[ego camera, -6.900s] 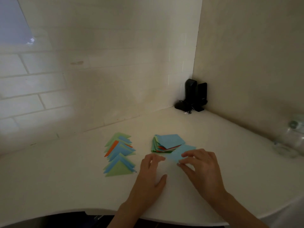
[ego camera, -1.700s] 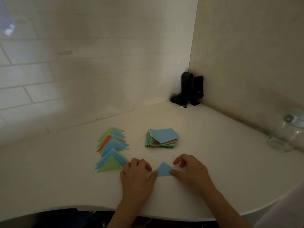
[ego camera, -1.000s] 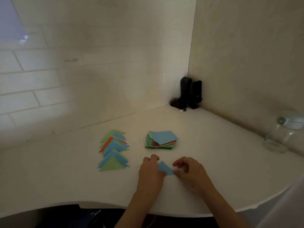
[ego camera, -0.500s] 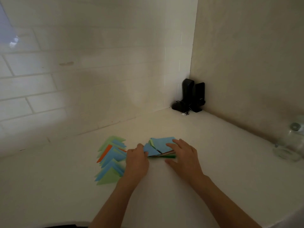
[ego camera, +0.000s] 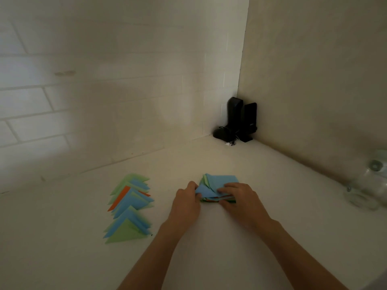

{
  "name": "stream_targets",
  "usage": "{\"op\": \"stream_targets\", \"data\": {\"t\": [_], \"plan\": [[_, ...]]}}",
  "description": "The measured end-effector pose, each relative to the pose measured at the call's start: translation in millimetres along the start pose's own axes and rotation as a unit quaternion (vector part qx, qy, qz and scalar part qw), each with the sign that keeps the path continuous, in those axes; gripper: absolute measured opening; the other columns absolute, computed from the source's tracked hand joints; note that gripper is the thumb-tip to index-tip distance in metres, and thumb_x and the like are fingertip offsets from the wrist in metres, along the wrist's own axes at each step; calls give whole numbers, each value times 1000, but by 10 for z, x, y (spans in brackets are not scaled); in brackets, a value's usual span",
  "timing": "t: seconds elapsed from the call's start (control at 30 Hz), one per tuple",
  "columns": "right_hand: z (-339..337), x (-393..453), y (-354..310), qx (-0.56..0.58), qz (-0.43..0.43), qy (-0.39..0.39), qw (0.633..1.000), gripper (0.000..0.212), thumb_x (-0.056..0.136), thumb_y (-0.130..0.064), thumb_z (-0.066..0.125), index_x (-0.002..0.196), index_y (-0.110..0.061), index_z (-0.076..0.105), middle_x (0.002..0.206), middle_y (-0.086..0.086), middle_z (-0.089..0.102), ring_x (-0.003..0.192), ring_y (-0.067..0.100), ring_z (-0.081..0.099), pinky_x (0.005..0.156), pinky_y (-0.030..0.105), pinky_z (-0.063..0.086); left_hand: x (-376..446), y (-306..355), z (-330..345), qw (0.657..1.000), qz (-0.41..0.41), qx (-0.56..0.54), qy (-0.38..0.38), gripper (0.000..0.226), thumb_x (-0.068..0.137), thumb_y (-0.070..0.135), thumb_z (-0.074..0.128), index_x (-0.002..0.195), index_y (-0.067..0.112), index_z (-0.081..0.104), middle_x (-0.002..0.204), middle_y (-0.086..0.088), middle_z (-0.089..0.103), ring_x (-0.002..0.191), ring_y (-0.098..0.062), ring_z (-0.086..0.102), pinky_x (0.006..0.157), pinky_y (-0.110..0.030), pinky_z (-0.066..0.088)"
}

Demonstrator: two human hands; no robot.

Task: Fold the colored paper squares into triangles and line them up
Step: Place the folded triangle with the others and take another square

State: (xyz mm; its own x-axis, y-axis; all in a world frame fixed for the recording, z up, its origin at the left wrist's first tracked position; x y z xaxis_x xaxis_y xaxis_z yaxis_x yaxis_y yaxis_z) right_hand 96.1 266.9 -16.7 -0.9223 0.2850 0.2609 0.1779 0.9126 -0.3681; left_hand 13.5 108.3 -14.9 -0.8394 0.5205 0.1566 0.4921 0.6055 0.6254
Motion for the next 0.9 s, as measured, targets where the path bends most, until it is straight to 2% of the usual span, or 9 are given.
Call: {"op": "stream_targets", "data": {"t": [0.13, 0.2, 0.23, 0.3, 0.37, 0.47, 0.57, 0.73, 0.9], "plan": [[-75, -70, 85, -48, 14, 12, 999, 39, 83, -57, 56, 120, -43, 56, 132, -19, 48, 128, 6, 38, 107, 34, 20, -16, 94, 12, 999, 12, -19, -22, 9, 98, 17, 44, 101, 10, 45, 91, -11, 55, 82, -27, 53, 60, -29, 28], [-44, -54, 49, -52, 4, 27, 998, 42, 82, -61, 56, 116, -37, 60, 130, -17, 50, 130, 6, 36, 112, 37, 7, -11, 53, -123, 999, 15, -30, -14, 8, 97, 16, 46, 93, 12, 41, 78, -1, 48, 77, -23, 48, 59, -29, 24], [-24, -35, 17, -45, -7, 36, 998, 43, 81, -60, 57, 113, -32, 63, 128, -14, 53, 129, 7, 38, 113, 36, 7, 10, -2, -214, 1000, 6, -27, -1, 11, 97, 17, 46, 90, 11, 40, 74, 3, 43, 76, -21, 45, 59, -29, 22], [15, 15, -44, -18, -24, 52, 998, 45, 82, -58, 59, 109, -23, 66, 121, -7, 61, 118, 11, 50, 108, 29, 23, 88, -179, -411, 999, -31, -7, 29, 17, 97, 19, 46, 83, 11, 39, 71, 4, 37, 76, -21, 43, 59, -29, 22], [47, 43, -98, 13, -25, 58, 998, 48, 82, -56, 59, 111, -19, 65, 112, -4, 66, 103, 14, 58, 93, 25, 40, 175, -386, -567, 996, -70, 14, 49, 20, 97, 20, 47, 80, 13, 39, 70, 1, 39, 74, -22, 45, 59, -30, 25], [64, 34, -159, 31, -35, 86, 995, 53, 83, -59, 55, 114, -18, 66, 105, 0, 68, 94, 19, 63, 84, 32, 50, 291, -640, -650, 991, -121, 1, 51, 12, 94, 22, 54, 99, 15, 46, 81, -6, 55, 76, -24, 54, 66, -34, 41], [80, 2, -188, 38, -45, 112, 992, 54, 80, -60, 51, 108, -18, 70, 96, -2, 68, 85, 17, 63, 77, 31, 51, 406, -762, -621, 989, -139, 27, 49, 22, 92, 27, 56, 111, 18, 49, 94, -7, 62, 89, -26, 58, 83, -41, 47], [133, -33, -175, 46, -24, 110, 993, 43, 86, -50, 58, 113, -19, 68, 104, -5, 63, 93, 11, 58, 83, 26, 48, 538, -766, -543, 982, -127, 118, 70, 31, 92, 30, 55, 119, 18, 48, 115, -8, 58, 108, -30, 49, 90, -43, 43], [154, 10, -166, 30, -15, 138, 990, 32, 86, -43, 62, 106, -19, 71, 99, -5, 65, 87, 13, 60, 76, 34, 52, 488, -702, -584, 975, -136, 121, 124, 53, 86, 29, 64, 132, 18, 41, 126, -11, 48, 117, -32, 39, 94, -42, 38]]}}
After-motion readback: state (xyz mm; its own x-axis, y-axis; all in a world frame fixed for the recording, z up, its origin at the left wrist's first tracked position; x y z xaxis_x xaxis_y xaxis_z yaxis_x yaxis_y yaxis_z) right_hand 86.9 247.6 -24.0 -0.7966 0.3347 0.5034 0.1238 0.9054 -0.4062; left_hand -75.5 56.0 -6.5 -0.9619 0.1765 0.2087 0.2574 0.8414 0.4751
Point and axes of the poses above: each hand's wrist, its own x-axis towards the middle knuckle, its own z-axis out of the palm, y = z × x, the point moved 3 cm from there along x, towards the middle knuckle
